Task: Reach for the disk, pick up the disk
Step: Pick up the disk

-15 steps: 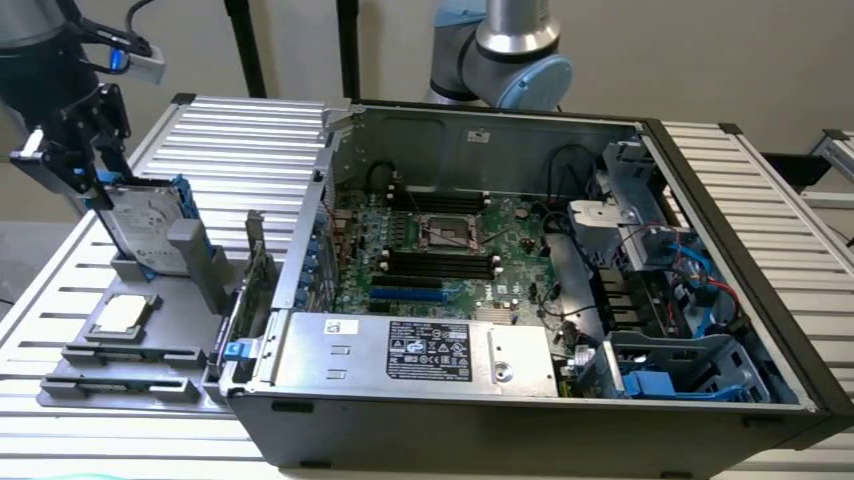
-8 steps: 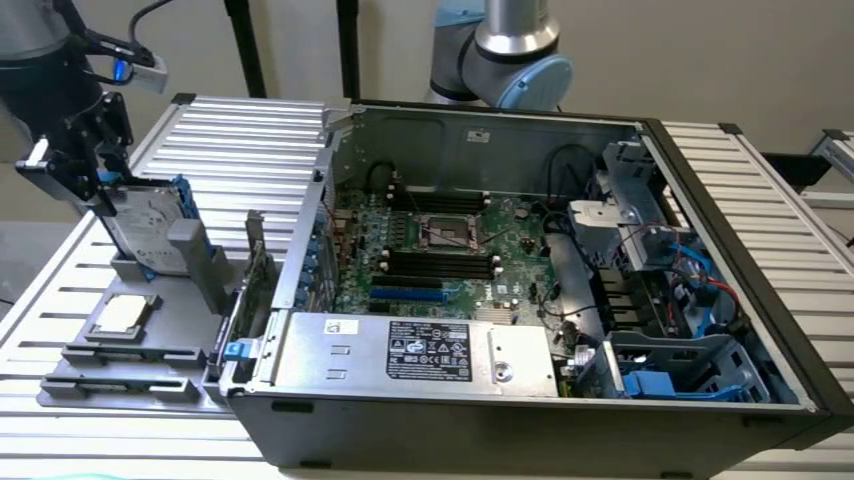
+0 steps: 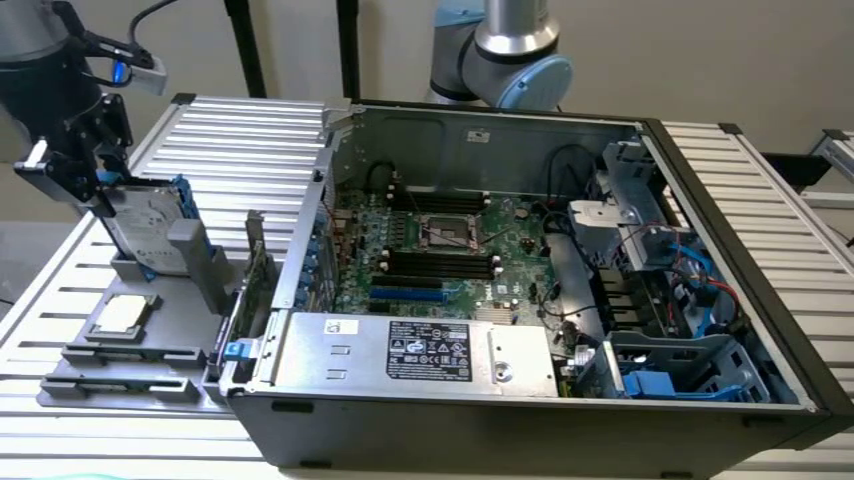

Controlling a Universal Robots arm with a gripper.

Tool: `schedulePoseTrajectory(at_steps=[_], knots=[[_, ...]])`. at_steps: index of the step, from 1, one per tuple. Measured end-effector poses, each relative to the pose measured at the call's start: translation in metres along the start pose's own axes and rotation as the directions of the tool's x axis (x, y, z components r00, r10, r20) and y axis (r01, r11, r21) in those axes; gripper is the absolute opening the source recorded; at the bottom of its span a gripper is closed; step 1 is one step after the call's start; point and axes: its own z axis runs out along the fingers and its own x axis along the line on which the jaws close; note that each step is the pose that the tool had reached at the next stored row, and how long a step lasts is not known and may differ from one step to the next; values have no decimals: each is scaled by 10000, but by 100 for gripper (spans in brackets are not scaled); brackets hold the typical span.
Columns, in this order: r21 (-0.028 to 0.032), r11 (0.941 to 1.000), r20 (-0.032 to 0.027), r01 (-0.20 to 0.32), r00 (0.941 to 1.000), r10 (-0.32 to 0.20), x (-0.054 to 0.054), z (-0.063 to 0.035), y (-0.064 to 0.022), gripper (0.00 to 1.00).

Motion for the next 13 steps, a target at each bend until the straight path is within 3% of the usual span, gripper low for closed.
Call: schedulePoseTrajectory(at_steps=[7,8,10,13], knots=[[1,10000,1,-94,10000,94,0,6,0,54],[1,10000,1,-95,10000,95,0,6,0,52],[0,10000,1,-95,10000,95,0,7,0,39],[1,10000,1,-95,10000,95,0,7,0,34]])
